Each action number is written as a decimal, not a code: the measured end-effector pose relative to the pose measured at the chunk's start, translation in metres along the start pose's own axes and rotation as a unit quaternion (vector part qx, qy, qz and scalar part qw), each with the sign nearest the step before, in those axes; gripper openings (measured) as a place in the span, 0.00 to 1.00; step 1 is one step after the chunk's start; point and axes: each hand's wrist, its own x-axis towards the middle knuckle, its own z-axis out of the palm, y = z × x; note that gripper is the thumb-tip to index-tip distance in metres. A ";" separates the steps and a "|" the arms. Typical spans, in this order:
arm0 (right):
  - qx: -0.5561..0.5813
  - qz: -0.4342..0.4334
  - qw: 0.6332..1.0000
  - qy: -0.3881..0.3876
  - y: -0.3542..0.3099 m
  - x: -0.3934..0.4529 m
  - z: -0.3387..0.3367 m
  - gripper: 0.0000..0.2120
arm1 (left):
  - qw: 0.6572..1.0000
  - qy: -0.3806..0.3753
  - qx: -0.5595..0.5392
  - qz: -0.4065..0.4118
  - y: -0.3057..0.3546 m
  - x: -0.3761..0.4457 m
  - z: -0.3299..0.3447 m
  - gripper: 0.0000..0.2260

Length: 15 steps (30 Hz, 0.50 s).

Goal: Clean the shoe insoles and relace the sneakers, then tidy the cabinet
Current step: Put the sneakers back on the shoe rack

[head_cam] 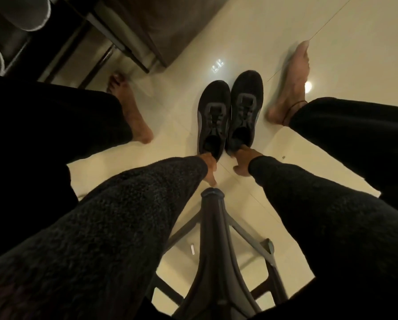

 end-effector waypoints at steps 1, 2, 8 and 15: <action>-0.002 -0.002 1.000 0.020 0.000 0.000 0.000 0.27 | 1.000 -0.002 -0.005 -0.006 -0.001 0.001 0.000 0.41; -0.007 -0.004 0.999 0.037 0.000 -0.001 -0.001 0.25 | 1.000 -0.005 -0.009 -0.011 -0.001 0.000 -0.001 0.43; -0.014 -0.010 0.997 0.069 -0.008 -0.030 -0.029 0.20 | 0.998 0.036 -0.048 -0.034 0.005 -0.041 -0.029 0.40; -0.029 -0.012 0.992 0.120 -0.023 -0.096 -0.087 0.14 | 0.968 0.238 -0.060 -0.047 0.011 -0.121 -0.067 0.13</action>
